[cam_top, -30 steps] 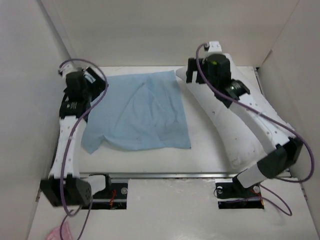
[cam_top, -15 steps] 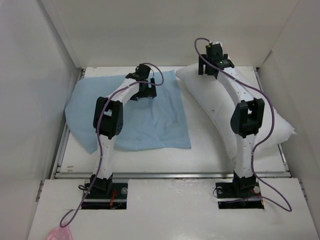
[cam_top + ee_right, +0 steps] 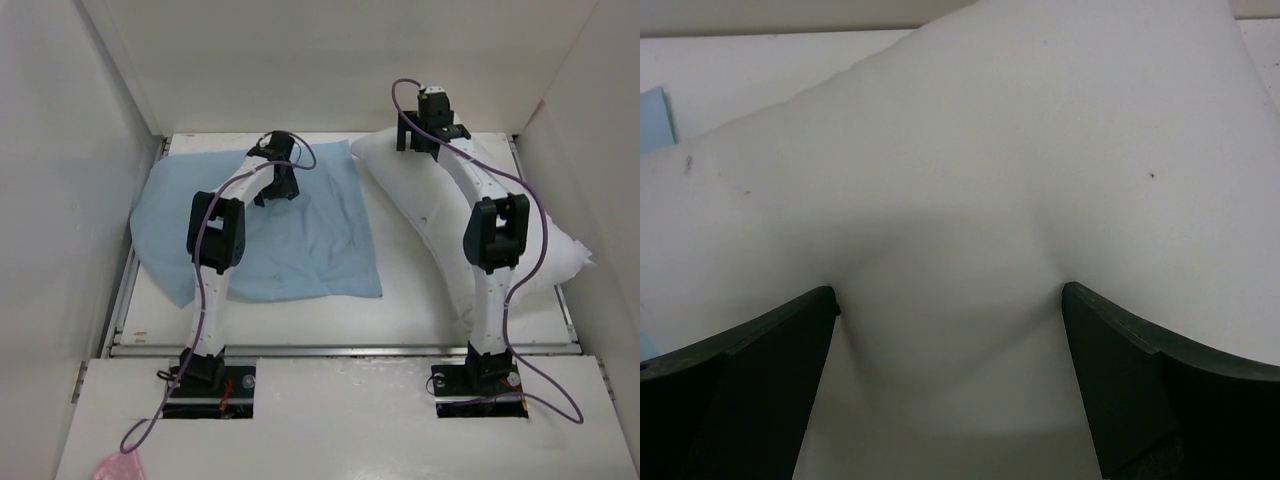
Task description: Put the pillow into the pillowcase
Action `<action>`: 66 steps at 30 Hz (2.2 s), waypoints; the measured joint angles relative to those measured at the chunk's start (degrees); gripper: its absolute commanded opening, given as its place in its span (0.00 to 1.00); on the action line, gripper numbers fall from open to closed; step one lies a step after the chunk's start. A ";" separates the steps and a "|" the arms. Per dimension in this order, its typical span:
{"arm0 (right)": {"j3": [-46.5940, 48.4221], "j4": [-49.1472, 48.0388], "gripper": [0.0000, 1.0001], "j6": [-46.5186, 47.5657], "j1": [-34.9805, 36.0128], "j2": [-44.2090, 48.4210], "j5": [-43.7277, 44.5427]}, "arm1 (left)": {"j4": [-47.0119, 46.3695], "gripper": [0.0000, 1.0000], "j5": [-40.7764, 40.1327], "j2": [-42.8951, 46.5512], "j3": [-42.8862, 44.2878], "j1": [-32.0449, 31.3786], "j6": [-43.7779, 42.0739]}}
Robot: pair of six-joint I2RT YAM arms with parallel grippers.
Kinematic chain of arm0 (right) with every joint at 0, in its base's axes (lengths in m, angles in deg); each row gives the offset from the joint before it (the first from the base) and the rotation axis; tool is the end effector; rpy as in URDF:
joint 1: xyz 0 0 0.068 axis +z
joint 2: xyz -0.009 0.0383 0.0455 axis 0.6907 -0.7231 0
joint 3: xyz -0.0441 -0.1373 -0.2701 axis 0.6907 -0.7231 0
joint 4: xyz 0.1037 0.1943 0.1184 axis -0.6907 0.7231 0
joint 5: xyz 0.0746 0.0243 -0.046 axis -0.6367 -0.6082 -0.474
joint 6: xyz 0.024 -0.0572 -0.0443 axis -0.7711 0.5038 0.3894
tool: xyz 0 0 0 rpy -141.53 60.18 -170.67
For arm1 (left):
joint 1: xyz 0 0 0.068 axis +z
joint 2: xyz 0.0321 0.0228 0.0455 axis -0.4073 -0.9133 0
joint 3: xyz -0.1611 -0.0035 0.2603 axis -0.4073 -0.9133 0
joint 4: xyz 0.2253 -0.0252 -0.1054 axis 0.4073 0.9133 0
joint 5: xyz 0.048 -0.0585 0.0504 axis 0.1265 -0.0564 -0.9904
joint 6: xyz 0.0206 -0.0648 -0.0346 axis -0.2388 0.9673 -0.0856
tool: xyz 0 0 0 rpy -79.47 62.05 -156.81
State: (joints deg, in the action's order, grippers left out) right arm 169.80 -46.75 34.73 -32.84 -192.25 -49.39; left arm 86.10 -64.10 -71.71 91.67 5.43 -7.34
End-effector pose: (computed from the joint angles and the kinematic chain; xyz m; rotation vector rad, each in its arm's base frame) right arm 0.5413 0.0874 0.2971 0.0182 2.2027 -0.1278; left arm 0.5093 -0.1570 0.1917 -0.2530 2.5380 -0.0256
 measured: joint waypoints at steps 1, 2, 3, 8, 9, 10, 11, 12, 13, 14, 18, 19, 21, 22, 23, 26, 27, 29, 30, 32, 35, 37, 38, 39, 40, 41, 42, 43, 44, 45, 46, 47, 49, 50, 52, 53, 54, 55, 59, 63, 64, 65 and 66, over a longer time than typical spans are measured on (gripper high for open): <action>-0.50 -0.74 1.00 0.02 0.07 0.02 -0.02 | 0.02 0.61 -0.13 0.37 -0.79 0.42 0.44; -0.87 -1.33 1.00 0.07 0.13 0.13 0.00 | 0.04 0.42 -0.09 0.63 -1.20 0.81 0.87; -1.11 -1.75 1.00 0.17 0.15 0.20 0.00 | -0.04 0.31 -0.02 0.70 -1.27 1.11 1.38; -1.55 -2.64 0.66 0.39 -0.02 0.28 -0.92 | -0.28 0.00 0.74 0.74 -0.22 1.20 2.19; -1.42 -2.67 0.52 0.52 -0.07 0.20 -1.60 | -0.39 0.00 1.03 0.74 0.09 1.07 2.21; -1.18 -2.56 0.32 1.16 -0.15 0.09 -2.43 | -0.66 0.00 1.40 0.76 0.26 1.05 2.21; -0.55 -2.56 0.04 1.46 -0.28 -0.28 -3.61 | -0.98 0.00 1.68 0.90 0.28 1.03 2.14; -0.02 -2.60 0.00 2.05 -0.37 -0.63 -4.87 | -1.25 0.00 2.10 1.07 0.28 0.96 2.08; 0.11 -2.78 0.00 2.14 -0.39 -0.81 -5.99 | -1.60 0.00 2.64 1.31 0.26 0.92 1.86; -0.09 -3.08 0.00 2.34 -0.59 -0.85 -7.08 | -1.92 0.00 3.17 1.79 0.24 0.74 1.73; -9.84 -9.90 0.00 3.26 -0.94 4.63 -9.84 | -2.82 0.00 4.83 5.07 0.22 0.20 0.28; -13.27 -11.47 0.00 3.39 -0.94 7.39 -10.23 | -3.15 0.00 5.09 6.38 0.22 -0.11 -0.17; -18.60 -13.07 0.00 3.45 -0.94 13.03 -11.17 | -3.85 0.00 5.68 8.57 0.22 -0.81 -1.05; -21.42 -13.79 0.00 3.63 -0.94 16.41 -11.98 | -4.20 0.00 5.99 9.62 0.22 -1.27 -1.53; -23.80 -13.77 0.00 3.72 -0.98 19.87 -12.98 | -4.66 0.00 6.34 10.49 0.22 -1.62 -1.88; -29.83 -13.66 0.00 4.07 -1.05 29.31 -16.79 | -5.90 0.00 7.85 12.41 0.24 -2.40 -2.67; -31.63 -13.70 0.00 4.09 -1.03 31.87 -17.94 | -6.16 0.00 8.33 12.72 0.24 -2.62 -2.91; -35.69 -14.19 0.00 4.11 -0.28 36.46 -19.58 | -6.40 0.00 9.03 12.90 0.22 -2.84 -3.19; -37.35 -14.14 0.00 4.13 0.59 38.14 -19.87 | -6.56 0.00 9.27 12.94 0.11 -2.89 -3.41; -39.54 -13.94 0.00 4.46 3.54 39.71 -18.91 | -6.58 0.00 9.81 13.07 -0.39 -2.91 -3.76; -41.18 -13.53 0.00 5.11 9.81 39.45 -14.73 | -6.64 0.00 10.88 14.05 -2.21 -3.13 -4.33; -41.48 -12.41 0.00 5.31 13.49 38.88 -13.00 | -6.69 0.00 11.32 15.47 -4.31 -3.32 -4.66; -41.48 -12.22 0.00 5.27 14.84 38.66 -12.87 | -6.73 0.00 11.45 16.65 -5.75 -3.50 -4.81; -41.44 -12.24 0.00 5.09 15.80 38.53 -12.63 | -6.62 0.00 11.65 18.01 -7.32 -3.74 -4.96; -41.40 -12.24 0.00 5.01 16.26 38.45 -12.35 | -6.54 0.00 11.72 19.30 -8.66 -3.96 -5.03; -41.27 -12.28 0.00 4.85 16.55 38.42 -11.74 | -6.38 0.00 11.89 20.55 -9.60 -4.22 -5.09; -41.00 -12.31 0.00 4.83 16.63 38.32 -10.75 | -6.40 0.00 12.13 21.44 -10.12 -4.31 -5.18; -40.57 -12.39 0.00 4.83 16.61 37.99 -9.64 | -6.36 0.00 12.22 22.58 -10.64 -4.55 -5.20; -39.98 -12.48 0.00 4.83 16.61 37.55 -8.48 | -6.54 0.00 12.22 23.52 -11.13 -4.85 -5.25; -39.56 -12.68 0.00 4.81 16.61 36.98 -7.32 | -6.58 0.00 12.20 24.44 -11.52 -4.98 -5.22; -39.19 -12.81 0.00 4.76 16.61 36.50 -5.99 | -6.62 0.00 12.13 25.33 -12.02 -5.07 -5.22; -38.84 -12.94 0.00 4.72 16.61 35.95 -4.48 | -6.56 0.00 12.04 26.23 -12.63 -5.09 -5.22; -38.18 -13.11 0.00 4.76 16.61 34.95 -1.86 | -6.51 0.00 11.91 27.67 -13.75 -5.22 -5.18; -37.79 -13.14 0.00 4.83 16.61 34.40 -0.85 | -6.45 0.00 11.85 28.17 -14.05 -5.31 -5.16; -37.03 -13.29 0.00 4.96 16.57 33.48 0.57 | -6.43 0.00 11.87 28.41 -14.08 -5.31 -5.16; -36.74 -13.33 0.00 5.14 16.57 33.16 0.72 | -6.40 0.00 11.98 28.41 -14.08 -5.31 -5.14; -36.63 -13.35 0.00 5.27 16.59 32.98 0.70 | -6.34 0.00 12.09 28.39 -14.03 -5.29 -5.14; -36.52 -13.33 0.00 5.35 16.65 32.85 0.70 | -6.25 0.00 12.15 28.37 -13.92 -5.31 -5.14; -36.48 -13.29 0.00 6.38 19.10 32.85 1.57 | -5.53 0.00 13.44 28.13 -11.89 -5.31 -5.11; -35.30 -12.15 0.00 7.26 24.39 32.41 2.43 | -5.66 0.00 15.34 28.06 -9.51 -5.62 -5.11; -35.15 -12.17 0.00 7.32 25.42 32.39 2.21 | -5.70 0.00 15.54 28.06 -9.16 -5.77 -5.14; -35.15 -12.22 0.00 7.41 26.51 32.46 1.70 | -5.73 0.00 15.98 28.06 -9.05 -5.92 -5.16; -35.15 -12.22 0.00 7.41 27.50 32.59 1.03 | -5.66 0.00 16.39 28.06 -9.05 -6.05 -5.16</action>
State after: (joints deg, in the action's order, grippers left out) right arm 134.65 -58.97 42.14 -5.34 -159.66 -48.36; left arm 80.44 -47.71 -43.64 82.62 -0.63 -12.50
